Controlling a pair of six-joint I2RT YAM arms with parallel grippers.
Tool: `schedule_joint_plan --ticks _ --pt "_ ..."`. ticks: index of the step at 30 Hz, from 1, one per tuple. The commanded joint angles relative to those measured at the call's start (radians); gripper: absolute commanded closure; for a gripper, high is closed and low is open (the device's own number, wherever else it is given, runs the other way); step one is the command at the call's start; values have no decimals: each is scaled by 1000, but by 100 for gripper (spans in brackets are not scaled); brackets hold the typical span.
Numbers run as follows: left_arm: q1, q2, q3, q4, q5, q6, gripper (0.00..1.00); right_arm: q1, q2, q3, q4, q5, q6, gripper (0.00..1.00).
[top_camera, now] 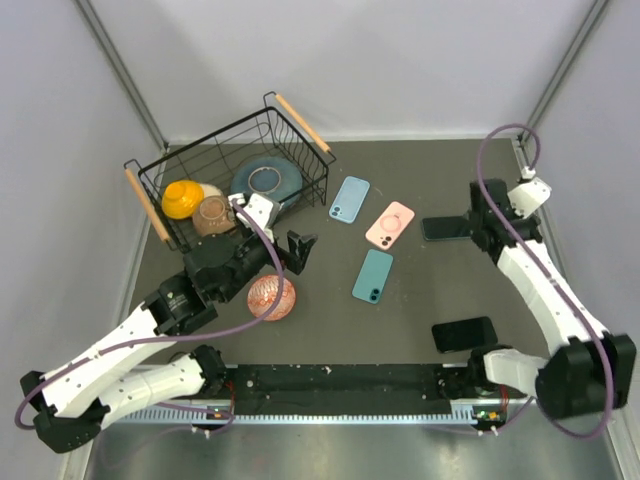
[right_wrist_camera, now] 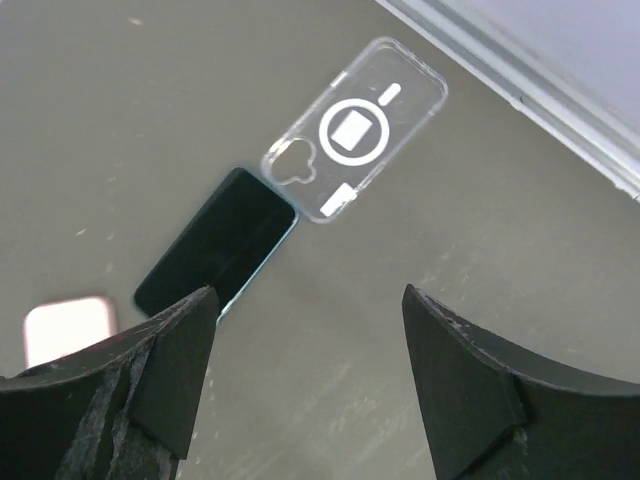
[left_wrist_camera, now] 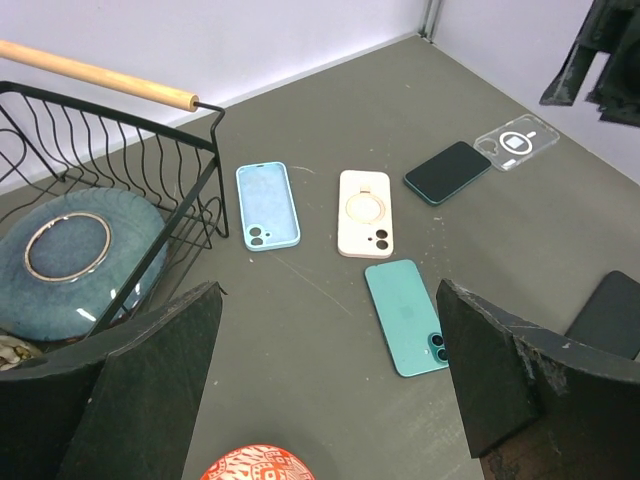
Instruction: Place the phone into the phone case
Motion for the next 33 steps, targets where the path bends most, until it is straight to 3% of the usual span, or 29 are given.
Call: schedule_joint_plan --ticks 1,5,7,9,14,19,22,25,30,33 --pt "-3 -37 34 27 -25 13 7 -193 150 50 86 -199 8 28" --pt "-3 -31 37 24 -22 14 7 -340 306 123 91 -343 83 55" --pt "-3 -32 37 24 -22 14 7 -386 392 155 95 -370 79 59" --pt "-3 -32 35 26 -24 16 7 -391 454 235 137 -390 -106 52" --pt "-3 -29 38 24 -7 11 7 -394 601 410 128 -362 -333 53" --pt "-3 -36 37 24 -13 14 7 -394 722 545 80 -534 -594 48" --pt "-3 -34 37 24 -8 14 7 -394 752 536 66 -551 -808 45" --pt "-3 -28 38 24 9 10 7 -394 761 539 51 -500 -858 44" --pt "-3 -16 40 22 21 5 7 -394 761 493 42 -656 -1028 42" --pt "-3 -20 41 21 18 5 7 -394 762 473 39 -647 -1055 46"
